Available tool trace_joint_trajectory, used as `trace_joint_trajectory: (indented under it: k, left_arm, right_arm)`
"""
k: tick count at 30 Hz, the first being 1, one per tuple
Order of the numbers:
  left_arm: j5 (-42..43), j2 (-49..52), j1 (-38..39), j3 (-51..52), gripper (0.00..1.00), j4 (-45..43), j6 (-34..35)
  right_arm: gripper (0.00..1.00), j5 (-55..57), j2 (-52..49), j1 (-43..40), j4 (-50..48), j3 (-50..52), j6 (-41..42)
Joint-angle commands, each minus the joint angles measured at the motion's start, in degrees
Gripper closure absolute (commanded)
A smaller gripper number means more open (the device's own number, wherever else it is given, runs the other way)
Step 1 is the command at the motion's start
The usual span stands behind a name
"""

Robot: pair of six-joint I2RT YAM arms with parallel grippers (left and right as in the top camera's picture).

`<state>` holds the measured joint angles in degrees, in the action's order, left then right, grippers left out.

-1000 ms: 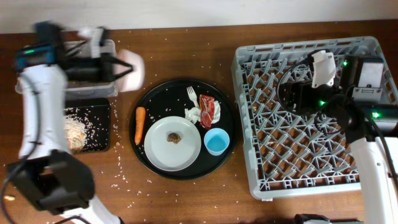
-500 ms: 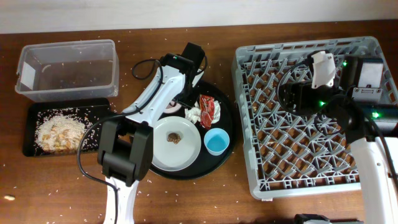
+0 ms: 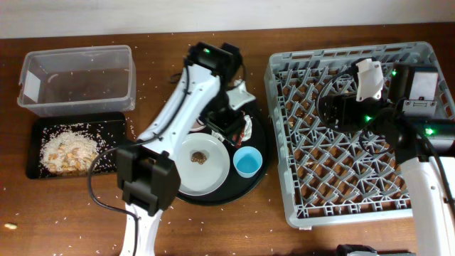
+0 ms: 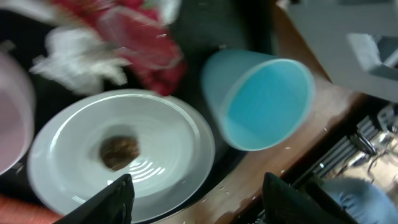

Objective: Sort waste into correct bins and load items into the dishwasher rack

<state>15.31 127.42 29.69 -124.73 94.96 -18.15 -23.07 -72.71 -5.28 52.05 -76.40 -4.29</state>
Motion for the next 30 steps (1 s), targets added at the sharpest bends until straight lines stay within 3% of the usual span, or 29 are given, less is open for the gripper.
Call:
trace_joint_trajectory:
  k: [1, 6, 11, 17, 20, 24, 30]
  left_arm:
    - [1.79, -0.68, 4.39, 2.97, 0.39, -0.33, -3.21]
    - [-5.35, -0.68, 7.1, 12.92, 0.44, -10.82, 1.49]
    - [-5.92, -0.68, 7.65, 14.56, 0.5, -15.13, 2.05]
    - [-5.49, -0.68, 7.69, 16.81, 0.82, -18.12, 4.0]
    - [-5.51, -0.68, 7.69, 16.81, 0.92, -18.16, 4.0]
    - [-5.49, -0.68, 7.69, 16.81, 0.99, -17.73, 4.02]
    - [-5.51, -0.68, 7.65, 16.81, 0.99, -17.18, 4.02]
  right_arm:
    - [0.15, -0.46, -0.04, -0.37, 0.26, -0.96, 0.24]
    - [0.15, -0.26, -0.04, -0.37, 2.01, -0.92, 0.04]
    - [0.15, -0.28, -0.04, -0.37, 2.01, -0.92, 0.04]
    - [0.16, -0.31, -0.04, -0.37, 2.16, -0.79, 0.26]
    - [0.16, -0.31, -0.04, -0.37, 2.14, -0.79, 0.26]
    - [0.16, -0.31, -0.04, -0.37, 2.23, -0.79, 0.26]
    - [0.16, -0.28, -0.04, -0.37, 2.21, -0.79, 0.26]
